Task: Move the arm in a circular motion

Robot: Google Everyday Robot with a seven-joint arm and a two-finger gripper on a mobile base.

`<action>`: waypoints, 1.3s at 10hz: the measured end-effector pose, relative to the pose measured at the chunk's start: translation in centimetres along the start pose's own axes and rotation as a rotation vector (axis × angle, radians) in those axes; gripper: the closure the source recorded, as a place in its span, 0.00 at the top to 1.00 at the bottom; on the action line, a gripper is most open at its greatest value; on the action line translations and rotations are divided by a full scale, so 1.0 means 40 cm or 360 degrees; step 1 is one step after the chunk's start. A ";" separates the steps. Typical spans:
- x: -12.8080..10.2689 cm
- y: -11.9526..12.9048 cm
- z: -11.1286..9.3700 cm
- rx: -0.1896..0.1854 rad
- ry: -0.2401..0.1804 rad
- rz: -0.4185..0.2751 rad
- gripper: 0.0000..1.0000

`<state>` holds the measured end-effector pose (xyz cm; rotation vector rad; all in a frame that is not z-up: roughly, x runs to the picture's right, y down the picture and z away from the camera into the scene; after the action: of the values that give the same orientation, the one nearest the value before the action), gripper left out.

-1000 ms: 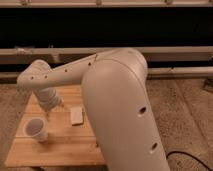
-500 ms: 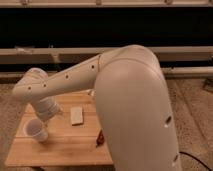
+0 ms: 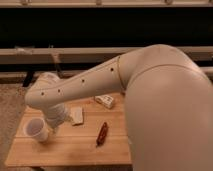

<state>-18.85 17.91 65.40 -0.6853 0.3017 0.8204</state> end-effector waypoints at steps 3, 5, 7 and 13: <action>0.070 -0.019 -0.006 -0.0024 -0.0020 0.0112 0.65; 0.118 -0.043 -0.008 -0.0034 -0.0037 0.0202 0.65; 0.149 -0.061 -0.005 -0.0048 -0.0052 0.0284 0.65; 0.223 -0.135 0.002 -0.0046 -0.0078 0.0391 0.65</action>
<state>-8.92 20.40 63.40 -0.6621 0.3343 1.0758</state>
